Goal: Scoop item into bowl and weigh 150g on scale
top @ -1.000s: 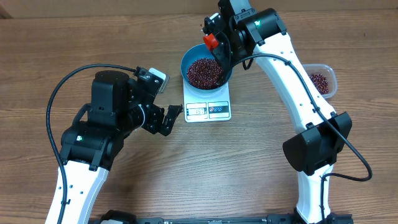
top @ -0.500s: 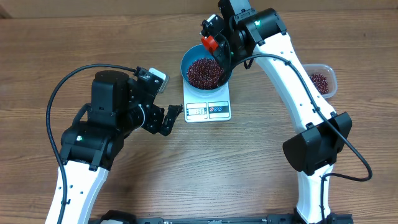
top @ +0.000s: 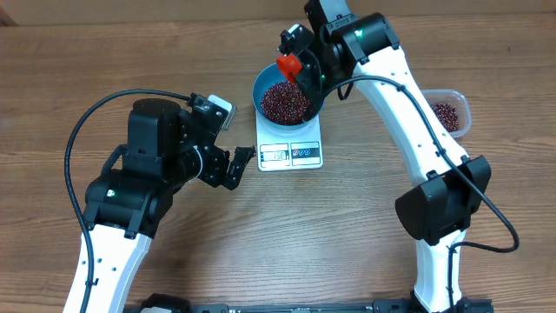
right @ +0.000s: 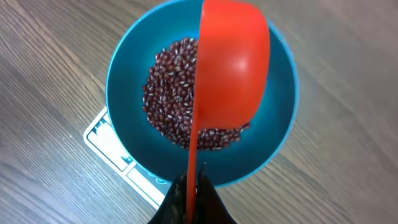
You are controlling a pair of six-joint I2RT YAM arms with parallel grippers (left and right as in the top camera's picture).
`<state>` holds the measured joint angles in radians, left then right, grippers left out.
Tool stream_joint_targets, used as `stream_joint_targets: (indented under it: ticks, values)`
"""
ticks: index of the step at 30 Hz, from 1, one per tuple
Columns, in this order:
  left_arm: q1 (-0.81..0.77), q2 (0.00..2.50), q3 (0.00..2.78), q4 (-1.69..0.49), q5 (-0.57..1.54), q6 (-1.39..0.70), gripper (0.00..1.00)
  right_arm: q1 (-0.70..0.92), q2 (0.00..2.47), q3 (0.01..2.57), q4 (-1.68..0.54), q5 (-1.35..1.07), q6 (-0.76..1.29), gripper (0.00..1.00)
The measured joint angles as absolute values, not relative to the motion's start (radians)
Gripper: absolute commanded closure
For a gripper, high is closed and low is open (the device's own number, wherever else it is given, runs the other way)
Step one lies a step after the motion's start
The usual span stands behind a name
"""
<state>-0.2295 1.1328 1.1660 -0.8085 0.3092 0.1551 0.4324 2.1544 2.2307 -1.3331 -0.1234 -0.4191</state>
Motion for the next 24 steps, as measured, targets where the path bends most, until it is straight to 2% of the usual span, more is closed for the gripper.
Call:
stream_joint_targets:
  ticks: [24]
  values:
    - [-0.229,1.133,1.166,-0.809,0.309,0.155,0.0,0.453,2.156,2.117,-1.17,-0.044,-0.396,0.96]
